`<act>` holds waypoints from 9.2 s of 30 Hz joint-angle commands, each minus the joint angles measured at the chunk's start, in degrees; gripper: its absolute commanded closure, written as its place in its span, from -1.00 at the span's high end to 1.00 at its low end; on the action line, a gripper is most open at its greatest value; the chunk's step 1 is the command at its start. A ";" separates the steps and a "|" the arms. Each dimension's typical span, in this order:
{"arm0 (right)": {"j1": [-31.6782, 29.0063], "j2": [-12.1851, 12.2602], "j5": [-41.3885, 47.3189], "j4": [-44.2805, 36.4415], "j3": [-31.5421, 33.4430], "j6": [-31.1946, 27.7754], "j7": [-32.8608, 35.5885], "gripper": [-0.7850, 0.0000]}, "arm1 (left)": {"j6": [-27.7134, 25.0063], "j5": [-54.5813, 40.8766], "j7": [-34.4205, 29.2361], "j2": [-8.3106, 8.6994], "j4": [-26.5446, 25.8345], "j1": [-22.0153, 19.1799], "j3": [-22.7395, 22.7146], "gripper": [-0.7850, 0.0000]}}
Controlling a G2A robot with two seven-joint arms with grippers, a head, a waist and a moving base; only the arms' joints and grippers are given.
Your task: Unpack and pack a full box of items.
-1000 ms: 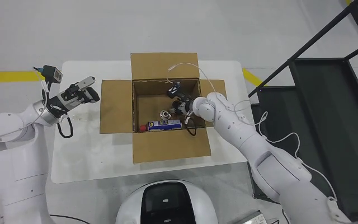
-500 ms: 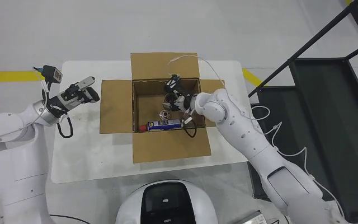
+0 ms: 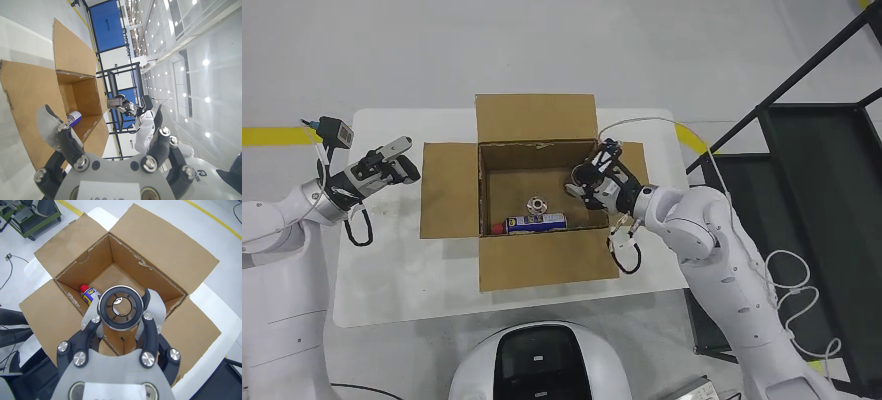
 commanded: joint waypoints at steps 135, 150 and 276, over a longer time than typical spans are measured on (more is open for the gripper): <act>19.37 -2.71 7.18 27.73 -18.16 -10.30 -2.59 1.00 | 0.00 0.00 0.00 0.00 0.00 0.00 0.00 1.00; 23.92 -4.42 7.43 34.13 -22.79 -4.41 -1.28 1.00 | 0.00 0.00 0.00 0.00 0.00 0.00 0.00 1.00; 8.98 -3.25 -7.22 8.98 -6.35 -9.82 10.37 -1.00 | 0.00 0.00 0.00 0.00 0.00 0.00 0.00 1.00</act>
